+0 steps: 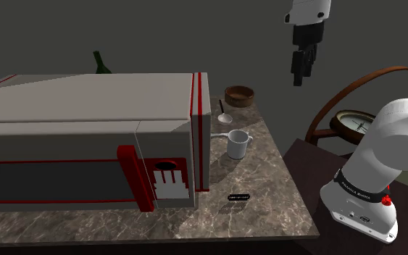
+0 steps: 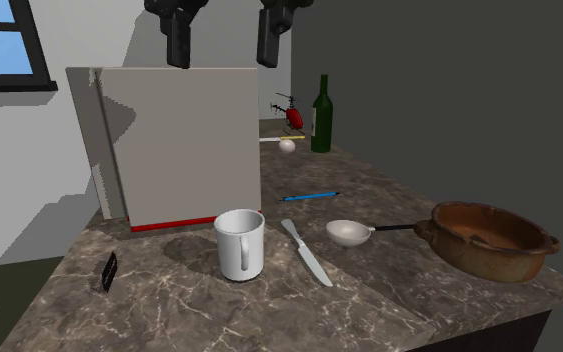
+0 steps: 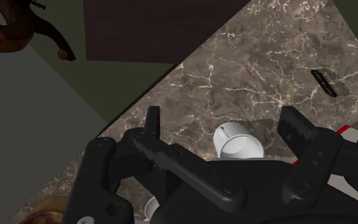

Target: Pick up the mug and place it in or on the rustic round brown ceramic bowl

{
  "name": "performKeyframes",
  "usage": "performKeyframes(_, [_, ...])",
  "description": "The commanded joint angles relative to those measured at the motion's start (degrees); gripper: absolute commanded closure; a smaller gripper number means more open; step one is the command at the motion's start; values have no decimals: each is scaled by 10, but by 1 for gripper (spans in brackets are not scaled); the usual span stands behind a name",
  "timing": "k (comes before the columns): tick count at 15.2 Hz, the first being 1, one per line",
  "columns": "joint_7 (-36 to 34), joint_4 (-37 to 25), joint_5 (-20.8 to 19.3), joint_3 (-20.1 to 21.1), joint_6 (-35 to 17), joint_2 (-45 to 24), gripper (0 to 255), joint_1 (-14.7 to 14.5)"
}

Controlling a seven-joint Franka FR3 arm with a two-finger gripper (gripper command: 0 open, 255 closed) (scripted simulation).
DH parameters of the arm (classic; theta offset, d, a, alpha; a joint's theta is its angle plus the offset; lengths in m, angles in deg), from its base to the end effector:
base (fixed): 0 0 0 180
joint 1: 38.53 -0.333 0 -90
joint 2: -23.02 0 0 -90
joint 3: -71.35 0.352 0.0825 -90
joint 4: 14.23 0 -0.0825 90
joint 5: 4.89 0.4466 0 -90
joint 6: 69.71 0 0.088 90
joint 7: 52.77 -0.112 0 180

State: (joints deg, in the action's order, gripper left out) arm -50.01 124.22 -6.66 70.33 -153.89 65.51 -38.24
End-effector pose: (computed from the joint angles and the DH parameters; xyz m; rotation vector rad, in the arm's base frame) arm 0.3390 -0.0126 0.5563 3.1125 0.0487 -0.3220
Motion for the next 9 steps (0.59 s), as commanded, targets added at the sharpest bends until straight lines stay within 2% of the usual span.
performKeyframes(1, [0,0,0,0,0,0,0,0])
performKeyframes(9, [-80,92,38,58,-180,-52,0,-18])
